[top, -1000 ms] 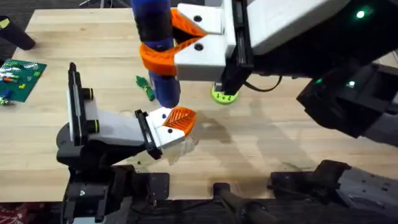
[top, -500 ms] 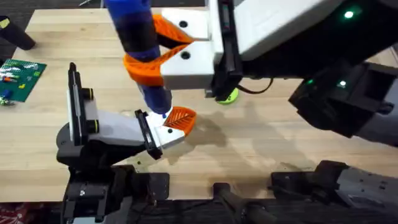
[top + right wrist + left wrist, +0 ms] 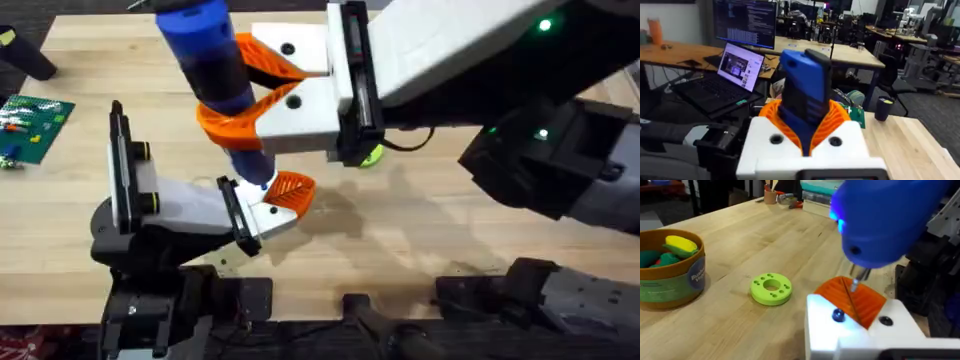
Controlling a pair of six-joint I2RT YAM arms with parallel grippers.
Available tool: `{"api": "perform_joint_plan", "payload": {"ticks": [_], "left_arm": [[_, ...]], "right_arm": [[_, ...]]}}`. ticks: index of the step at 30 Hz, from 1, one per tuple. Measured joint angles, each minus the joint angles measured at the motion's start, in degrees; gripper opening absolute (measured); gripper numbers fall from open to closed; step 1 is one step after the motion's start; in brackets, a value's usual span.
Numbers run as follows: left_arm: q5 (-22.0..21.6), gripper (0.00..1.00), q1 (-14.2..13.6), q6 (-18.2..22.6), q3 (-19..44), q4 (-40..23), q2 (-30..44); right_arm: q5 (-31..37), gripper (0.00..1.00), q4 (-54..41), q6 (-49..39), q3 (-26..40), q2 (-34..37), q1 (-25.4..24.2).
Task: Pick up the gripper from the table and insert it into the empty holder that is missing its gripper. Then pick up a screw, insert it into the mounting hole, and use the screwdriver to tighten it. Finally, clean up the table by picking up the vegetable and placing it into the bucket.
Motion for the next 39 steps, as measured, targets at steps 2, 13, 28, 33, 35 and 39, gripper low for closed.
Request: {"api": "perform_joint_plan", "payload": {"ticks": [2, 13, 28, 33, 35, 39], "left_arm": [[0.00, 0.007, 0.00, 0.00, 0.00, 0.00, 0.00], [0.00, 0.007, 0.00, 0.00, 0.00, 0.00, 0.00], [0.00, 0.007, 0.00, 0.00, 0.00, 0.00, 0.00], [0.00, 0.007, 0.00, 0.00, 0.00, 0.00, 0.00], [0.00, 0.007, 0.00, 0.00, 0.00, 0.00, 0.00], [0.00, 0.007, 0.00, 0.00, 0.00, 0.00, 0.00]], "right_arm": [[-0.17, 0.054, 0.02, -0.36, 0.00, 0.23, 0.00], [-0.34, 0.054, 0.00, -0.81, 0.00, 2.29, 0.02], [-0.44, 0.054, 0.04, -0.77, 0.00, 2.85, 0.33], [-0.44, 0.054, 0.04, -0.75, 0.00, 2.85, 0.33], [-0.44, 0.054, 0.04, -0.75, 0.00, 2.85, 0.33], [-0.44, 0.054, 0.06, -0.75, 0.00, 2.85, 0.33]]}}
